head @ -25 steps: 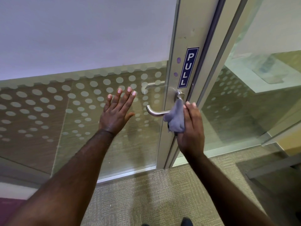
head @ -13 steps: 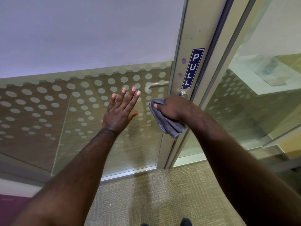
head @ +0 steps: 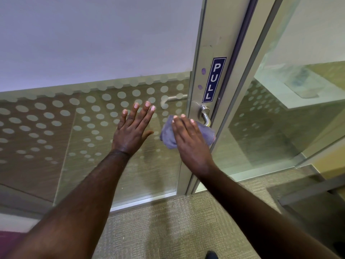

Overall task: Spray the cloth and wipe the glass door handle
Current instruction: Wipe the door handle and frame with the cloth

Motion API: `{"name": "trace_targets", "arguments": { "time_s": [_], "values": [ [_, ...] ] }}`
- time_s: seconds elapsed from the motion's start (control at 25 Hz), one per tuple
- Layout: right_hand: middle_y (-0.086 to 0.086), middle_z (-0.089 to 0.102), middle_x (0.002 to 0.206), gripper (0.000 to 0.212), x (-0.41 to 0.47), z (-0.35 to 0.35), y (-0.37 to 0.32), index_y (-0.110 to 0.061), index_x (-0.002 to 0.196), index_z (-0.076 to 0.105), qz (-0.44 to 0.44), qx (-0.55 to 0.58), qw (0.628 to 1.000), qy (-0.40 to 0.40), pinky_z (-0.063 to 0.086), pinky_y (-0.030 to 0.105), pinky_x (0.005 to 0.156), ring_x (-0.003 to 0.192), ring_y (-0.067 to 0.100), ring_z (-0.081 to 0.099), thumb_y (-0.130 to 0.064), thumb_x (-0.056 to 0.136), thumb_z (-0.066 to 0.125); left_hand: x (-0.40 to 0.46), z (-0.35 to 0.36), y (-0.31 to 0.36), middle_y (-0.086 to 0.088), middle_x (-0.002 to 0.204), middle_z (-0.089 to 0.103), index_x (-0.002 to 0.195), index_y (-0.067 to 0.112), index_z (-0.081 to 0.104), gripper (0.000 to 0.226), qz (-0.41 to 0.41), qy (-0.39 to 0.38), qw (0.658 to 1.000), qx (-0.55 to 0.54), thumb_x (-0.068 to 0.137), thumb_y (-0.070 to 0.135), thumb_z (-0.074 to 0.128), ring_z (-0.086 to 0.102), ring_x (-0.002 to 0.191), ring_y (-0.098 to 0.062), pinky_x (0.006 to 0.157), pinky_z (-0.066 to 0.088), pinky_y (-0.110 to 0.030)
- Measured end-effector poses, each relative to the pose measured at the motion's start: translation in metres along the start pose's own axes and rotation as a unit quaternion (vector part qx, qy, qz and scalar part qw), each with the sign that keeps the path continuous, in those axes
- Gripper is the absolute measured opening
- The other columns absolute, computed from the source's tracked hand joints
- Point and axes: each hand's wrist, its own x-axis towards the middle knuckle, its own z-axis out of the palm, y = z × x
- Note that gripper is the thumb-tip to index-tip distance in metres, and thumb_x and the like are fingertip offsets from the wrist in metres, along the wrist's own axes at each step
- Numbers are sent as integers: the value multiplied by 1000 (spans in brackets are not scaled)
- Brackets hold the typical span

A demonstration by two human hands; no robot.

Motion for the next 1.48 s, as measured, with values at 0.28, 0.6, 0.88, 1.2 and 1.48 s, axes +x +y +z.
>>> {"name": "trace_targets", "arguments": {
  "time_s": [0.28,0.6,0.88,1.2,1.48],
  "values": [
    [15,40,149,71,-14,4,88,-3,144,35,-41,65,997,6,23,47,116,140,30,31,3,79,64,1,-1,1,14,158,-27,152,30,-14,98,-6,-9,1000,0,87,44,58,-23,146,-12,118,-15,-34],
    [8,38,149,56,-15,0,105,-11,143,43,62,304,951,16,28,25,113,137,13,35,-19,88,47,1,-1,1,13,158,-27,152,29,-13,100,-5,-12,1000,-1,87,42,61,-23,146,-12,118,-14,-34],
    [-4,59,87,30,19,-49,34,-28,92,59,165,212,963,14,42,34,76,86,21,58,-41,84,32,0,1,1,13,158,-27,152,30,-13,91,-7,-14,1000,-9,91,45,52,-23,146,-12,118,-14,-35],
    [3,66,95,12,74,-65,-11,-18,83,60,218,134,950,-178,47,35,76,85,22,60,-21,91,51,-1,4,2,12,160,-24,153,29,-10,80,-7,2,1000,4,92,51,36,-21,147,-13,118,-14,-35],
    [22,41,147,58,24,-16,-31,3,142,36,87,116,989,7,16,41,116,138,33,36,-7,88,19,-2,3,1,12,159,-25,153,28,-11,82,-3,4,1000,-4,93,49,41,-21,147,-13,117,-15,-34]
  ]
}}
